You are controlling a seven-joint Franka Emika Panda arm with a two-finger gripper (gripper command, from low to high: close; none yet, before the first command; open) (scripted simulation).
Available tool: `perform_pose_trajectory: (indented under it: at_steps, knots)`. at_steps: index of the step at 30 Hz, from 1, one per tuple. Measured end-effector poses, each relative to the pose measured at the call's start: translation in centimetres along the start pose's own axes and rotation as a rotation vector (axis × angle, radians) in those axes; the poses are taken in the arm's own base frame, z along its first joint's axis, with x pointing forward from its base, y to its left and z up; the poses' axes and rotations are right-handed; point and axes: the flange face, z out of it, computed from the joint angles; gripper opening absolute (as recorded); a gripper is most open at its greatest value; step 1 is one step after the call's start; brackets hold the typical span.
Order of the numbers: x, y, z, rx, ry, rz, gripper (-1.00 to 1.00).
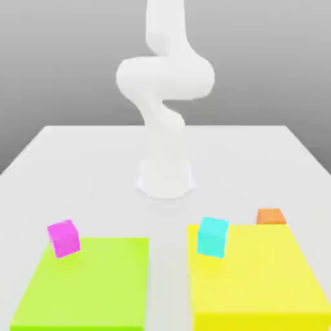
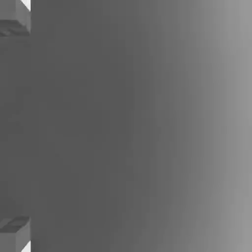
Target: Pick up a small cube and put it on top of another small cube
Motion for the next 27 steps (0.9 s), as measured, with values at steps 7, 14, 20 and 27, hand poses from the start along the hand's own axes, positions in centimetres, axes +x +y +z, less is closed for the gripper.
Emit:
perform_pose_trajectory:
  at_steps: [7, 14, 20, 27]
  knots:
    - [-5.5, -2.6, 7.3, -0.014, -0.114, -0.409, 0.0]
    - [-11.9, -3.9, 13.4, 0.007, -0.229, -0.807, 0.0]
    - [-18.0, -4.1, 17.7, 0.053, -0.33, -1.145, 0.0]
    - [-25.5, -3.2, 21.7, 0.142, -0.445, -1.535, 0.0]
